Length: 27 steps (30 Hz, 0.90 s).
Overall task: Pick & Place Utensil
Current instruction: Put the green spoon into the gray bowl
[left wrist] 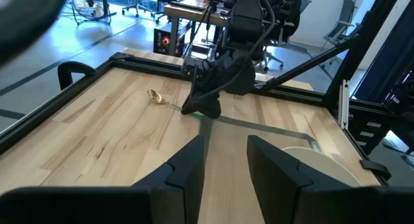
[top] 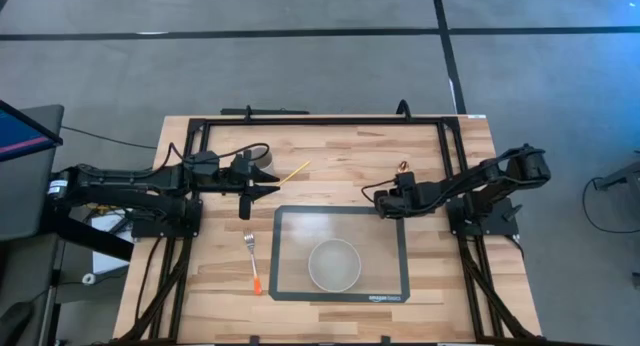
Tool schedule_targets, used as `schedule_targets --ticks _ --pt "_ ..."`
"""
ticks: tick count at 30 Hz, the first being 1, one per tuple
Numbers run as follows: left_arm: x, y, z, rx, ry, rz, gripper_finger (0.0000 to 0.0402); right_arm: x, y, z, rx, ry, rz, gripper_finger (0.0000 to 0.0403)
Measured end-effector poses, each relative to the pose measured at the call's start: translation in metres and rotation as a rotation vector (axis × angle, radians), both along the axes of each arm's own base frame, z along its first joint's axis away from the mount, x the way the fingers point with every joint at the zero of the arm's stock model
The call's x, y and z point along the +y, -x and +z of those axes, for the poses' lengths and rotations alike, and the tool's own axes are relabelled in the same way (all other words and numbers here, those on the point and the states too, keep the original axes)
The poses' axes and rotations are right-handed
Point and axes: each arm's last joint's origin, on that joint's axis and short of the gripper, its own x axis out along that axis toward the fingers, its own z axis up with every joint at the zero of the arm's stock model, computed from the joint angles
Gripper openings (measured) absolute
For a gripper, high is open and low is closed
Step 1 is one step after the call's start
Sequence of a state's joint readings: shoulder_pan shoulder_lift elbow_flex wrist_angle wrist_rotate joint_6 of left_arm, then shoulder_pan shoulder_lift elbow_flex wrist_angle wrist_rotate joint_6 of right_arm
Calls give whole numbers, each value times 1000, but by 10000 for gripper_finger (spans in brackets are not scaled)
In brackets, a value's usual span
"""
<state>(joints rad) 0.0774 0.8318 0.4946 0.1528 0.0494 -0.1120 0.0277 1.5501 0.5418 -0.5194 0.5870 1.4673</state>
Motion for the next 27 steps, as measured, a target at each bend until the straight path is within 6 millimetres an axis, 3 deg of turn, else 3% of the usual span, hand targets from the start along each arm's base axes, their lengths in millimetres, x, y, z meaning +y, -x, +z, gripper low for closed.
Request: schedule_targets --ticks 8,15,27 --pt "0 0 0 0 -2 0 118 0 -2 12 -24 -24 59 12" --pt "0 0 0 0 -2 0 118 1 -7 22 -64 -33 182 20" --pt "0 0 0 0 -2 0 118 10 -19 54 -305 21 341 0"
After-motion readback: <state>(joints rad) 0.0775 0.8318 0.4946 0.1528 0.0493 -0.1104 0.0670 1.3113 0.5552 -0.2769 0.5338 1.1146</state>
